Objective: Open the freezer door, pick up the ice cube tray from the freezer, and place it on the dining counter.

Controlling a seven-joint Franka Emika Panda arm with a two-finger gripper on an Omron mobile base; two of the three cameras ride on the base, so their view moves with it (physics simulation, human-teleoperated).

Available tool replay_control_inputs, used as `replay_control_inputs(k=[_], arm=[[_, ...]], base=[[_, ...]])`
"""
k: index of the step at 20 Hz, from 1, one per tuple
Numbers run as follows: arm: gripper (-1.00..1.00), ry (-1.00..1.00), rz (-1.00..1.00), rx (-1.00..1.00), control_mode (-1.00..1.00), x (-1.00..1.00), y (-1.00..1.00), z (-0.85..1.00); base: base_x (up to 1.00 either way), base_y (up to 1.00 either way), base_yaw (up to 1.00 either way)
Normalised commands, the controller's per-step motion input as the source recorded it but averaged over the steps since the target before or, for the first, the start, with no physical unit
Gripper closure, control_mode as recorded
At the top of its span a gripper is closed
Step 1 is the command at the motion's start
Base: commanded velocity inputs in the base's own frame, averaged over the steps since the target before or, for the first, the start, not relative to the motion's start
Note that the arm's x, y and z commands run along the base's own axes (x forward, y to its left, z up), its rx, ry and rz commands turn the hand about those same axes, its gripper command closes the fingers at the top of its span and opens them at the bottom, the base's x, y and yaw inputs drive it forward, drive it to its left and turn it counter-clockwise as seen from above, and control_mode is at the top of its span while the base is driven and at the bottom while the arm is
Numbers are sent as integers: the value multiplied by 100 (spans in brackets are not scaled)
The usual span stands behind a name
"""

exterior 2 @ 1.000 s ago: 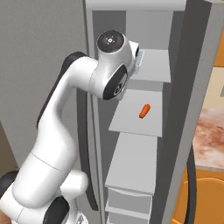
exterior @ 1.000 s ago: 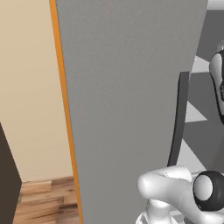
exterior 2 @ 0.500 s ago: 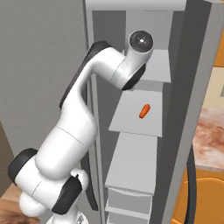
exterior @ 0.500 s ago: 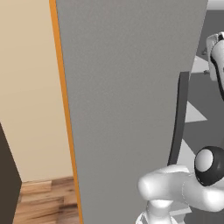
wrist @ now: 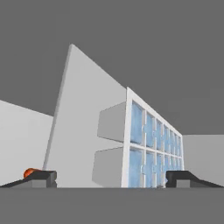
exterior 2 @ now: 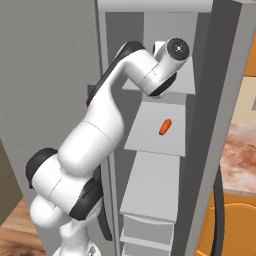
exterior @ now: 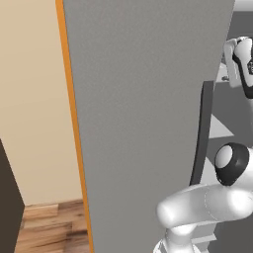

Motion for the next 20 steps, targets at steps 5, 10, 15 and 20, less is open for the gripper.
replay_control_inputs(k=[5,10,15,20], arm=[[-100,0,5,-1,-100,41,0,-1],[-100,0,6,-3,-100,31,0,-13],[-100,0,6,-6,-100,26,0,-20],[-100,-2,7,-7,-100,4,11,-24]], base=[[0,0,0],[0,0,0],[0,0,0],[0,0,0]])
